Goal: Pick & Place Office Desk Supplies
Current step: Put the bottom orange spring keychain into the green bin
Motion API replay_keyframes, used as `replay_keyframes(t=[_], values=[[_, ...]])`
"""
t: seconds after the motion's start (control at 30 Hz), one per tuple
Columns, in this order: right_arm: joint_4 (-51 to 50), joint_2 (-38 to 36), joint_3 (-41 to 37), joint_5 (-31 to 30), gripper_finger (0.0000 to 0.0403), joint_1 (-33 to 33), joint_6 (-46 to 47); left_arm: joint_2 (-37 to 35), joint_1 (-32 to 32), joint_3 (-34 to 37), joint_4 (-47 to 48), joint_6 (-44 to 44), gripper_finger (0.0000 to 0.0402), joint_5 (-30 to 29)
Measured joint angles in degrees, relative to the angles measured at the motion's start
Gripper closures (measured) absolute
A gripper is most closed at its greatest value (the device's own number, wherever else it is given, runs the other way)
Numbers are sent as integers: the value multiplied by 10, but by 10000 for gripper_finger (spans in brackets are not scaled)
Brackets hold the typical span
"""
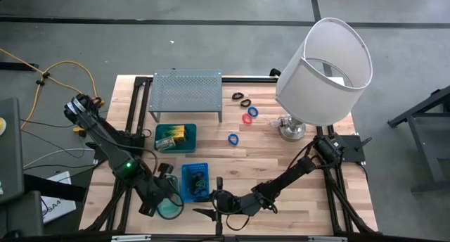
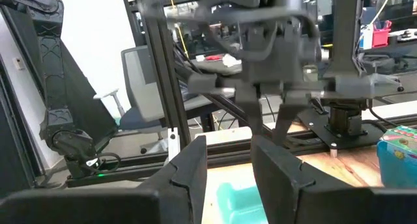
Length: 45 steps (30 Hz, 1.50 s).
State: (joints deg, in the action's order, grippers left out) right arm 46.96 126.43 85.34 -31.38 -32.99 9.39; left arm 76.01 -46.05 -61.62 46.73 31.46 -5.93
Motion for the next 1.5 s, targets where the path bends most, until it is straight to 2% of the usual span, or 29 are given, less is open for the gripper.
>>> replay_keyframes(t=[0.33, 1.1, 1.33, 1.5], values=[[0, 0, 0, 0, 296, 0, 0, 0, -10, 58, 1, 73, 371, -2], [0, 0, 0, 0, 298, 0, 0, 1, -10, 64, -1, 76, 357, -5], [-1, 0, 0, 0, 298, -1, 0, 45, -10, 64, -1, 75, 356, -16], [-1, 0, 0, 1, 298, -4, 0, 97, -10, 64, -1, 65, 356, 11]])
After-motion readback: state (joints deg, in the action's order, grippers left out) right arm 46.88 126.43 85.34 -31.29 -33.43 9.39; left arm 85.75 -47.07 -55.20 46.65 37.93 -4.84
